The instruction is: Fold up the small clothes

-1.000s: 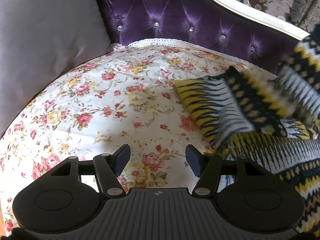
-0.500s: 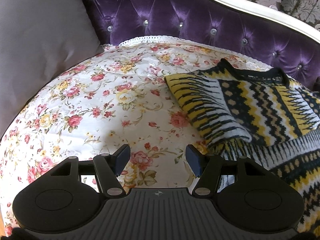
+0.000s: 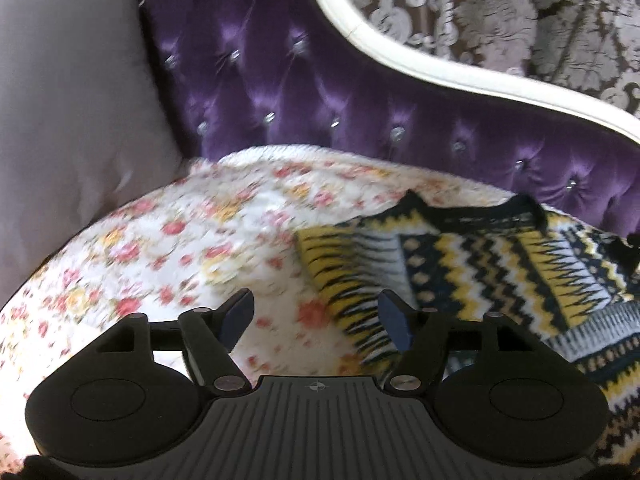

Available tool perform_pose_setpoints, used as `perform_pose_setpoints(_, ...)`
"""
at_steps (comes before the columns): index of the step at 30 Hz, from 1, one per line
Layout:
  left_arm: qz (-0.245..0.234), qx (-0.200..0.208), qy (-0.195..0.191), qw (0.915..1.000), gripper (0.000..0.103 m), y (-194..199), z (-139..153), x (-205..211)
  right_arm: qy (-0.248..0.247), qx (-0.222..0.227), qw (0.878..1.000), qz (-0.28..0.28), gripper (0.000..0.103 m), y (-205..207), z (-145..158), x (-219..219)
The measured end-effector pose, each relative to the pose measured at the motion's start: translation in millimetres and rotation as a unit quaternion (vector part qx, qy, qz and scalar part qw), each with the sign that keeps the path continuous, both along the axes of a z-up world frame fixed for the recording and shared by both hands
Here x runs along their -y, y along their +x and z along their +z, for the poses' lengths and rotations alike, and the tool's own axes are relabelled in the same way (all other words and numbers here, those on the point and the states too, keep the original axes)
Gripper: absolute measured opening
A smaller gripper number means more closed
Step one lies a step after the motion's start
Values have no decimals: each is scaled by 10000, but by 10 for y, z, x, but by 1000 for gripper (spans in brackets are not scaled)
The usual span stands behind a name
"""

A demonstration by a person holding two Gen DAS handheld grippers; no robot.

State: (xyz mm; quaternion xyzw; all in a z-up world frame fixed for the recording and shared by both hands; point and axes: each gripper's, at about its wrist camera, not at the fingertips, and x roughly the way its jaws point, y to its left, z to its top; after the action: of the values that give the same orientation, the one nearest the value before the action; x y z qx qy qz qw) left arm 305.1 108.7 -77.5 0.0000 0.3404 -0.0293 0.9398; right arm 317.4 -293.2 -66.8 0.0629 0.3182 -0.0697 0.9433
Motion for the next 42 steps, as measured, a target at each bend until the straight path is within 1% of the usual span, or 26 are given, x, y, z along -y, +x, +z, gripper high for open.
perform_pose_setpoints(2, -102, 109, 94, 9998, 67, 3, 16, 162, -191, 320, 9992, 153, 70, -121, 99, -60)
perform_pose_setpoints(3, -162, 171, 152, 9996, 67, 8, 11, 240, -213, 408, 9986, 245, 78, -164, 124, -102)
perform_pose_setpoints(5, -281, 200, 322, 9989, 68, 32, -34, 392, -205, 482, 9974, 490, 79, -206, 128, -215)
perform_pose_setpoints(6, -334, 141, 449, 9983, 68, 44, -82, 448, -218, 476, 9969, 587, 79, -208, 111, -271)
perform_pose_setpoints(8, -329, -64, 746, 9967, 68, 71, -205, 489, -274, 397, 9955, 813, 79, -186, 39, -391)
perform_pose_setpoints(9, -217, -228, 911, 9953, 68, 99, -280, 472, -312, 314, 9949, 904, 79, -169, -18, -440)
perform_pose_setpoints(10, -62, -366, 957, 9947, 75, 110, -347, 415, -339, 229, 9947, 948, 79, -165, -67, -470)
perform_pose_setpoints(11, 73, -352, 736, 9966, 85, 104, -375, 314, -350, 136, 9947, 953, 79, -154, -130, -478)
perform_pose_setpoints(12, 218, -408, 534, 9975, 89, 107, -391, 223, -330, 38, 9951, 931, 79, -148, -189, -471)
perform_pose_setpoints(13, 332, -451, 424, 9975, 94, 109, -404, 149, -286, -34, 9956, 896, 79, -144, -243, -445)
perform_pose_setpoints(14, 378, -440, 415, 9974, 97, 105, -408, 105, -222, -38, 9962, 845, 79, -172, -278, -411)
perform_pose_setpoints(18, 366, -286, 701, 9965, 98, 55, -413, 120, 177, 38, 9968, 778, 80, -223, -225, -248)
perform_pose_setpoints(20, 408, -255, 743, 9961, 98, 34, -414, 130, 190, -23, 9961, 859, 80, -230, -197, -235)
perform_pose_setpoints(23, 528, -278, 580, 9965, 99, 29, -403, 99, 172, 28, 9947, 1017, 81, -242, -136, -264)
perform_pose_setpoints(25, 564, -256, 497, 9968, 100, 22, -413, 76, 98, 139, 9939, 1087, 81, -236, -103, -301)
perform_pose_setpoints(27, 562, -215, 402, 9974, 101, 17, -430, 45, 34, 180, 9932, 1150, 82, -179, -124, -331)
perform_pose_setpoints(28, 586, -222, 313, 9975, 103, 14, -444, 24, 40, 132, 9934, 1139, 85, -141, -154, -326)
perform_pose_setpoints(29, 636, -228, 183, 9975, 103, 15, -455, -8, 37, -14, 9940, 1090, 86, -100, -211, -308)
perform_pose_setpoints(30, 656, -207, 139, 9975, 103, 10, -456, -18, 35, -246, 9940, 1068, 91, -37, -312, -294)
perform_pose_setpoints(31, 640, -181, 178, 9976, 103, 7, -460, -3, 66, -211, 9935, 1116, 96, -27, -340, -286)
perform_pose_setpoints(32, 618, -140, 218, 9977, 103, -1, -467, 14, 73, -245, 9929, 1159, 98, -11, -323, -297)
perform_pose_setpoints(33, 615, -80, 233, 9978, 103, -17, -480, 28, 5, -287, 9923, 1207, 101, 2, -329, -326)
perform_pose_setpoints(34, 620, -20, 232, 9978, 103, -37, -492, 30, -68, -291, 9920, 1230, 102, 2, -342, -355)
perform_pose_setpoints(36, 615, 46, 150, 9980, 103, -53, -506, 6, -183, -317, 9918, 1226, 102, 5, -343, -395)
perform_pose_setpoints(38, 618, 114, 39, 9980, 103, -74, -521, -21, -130, -298, 9919, 1225, 102, -5, -349, -381)
perform_pose_setpoints(42, 632, 228, 151, 9976, 103, -100, -532, 29, -174, -293, 9919, 1223, 102, -16, -350, -384)
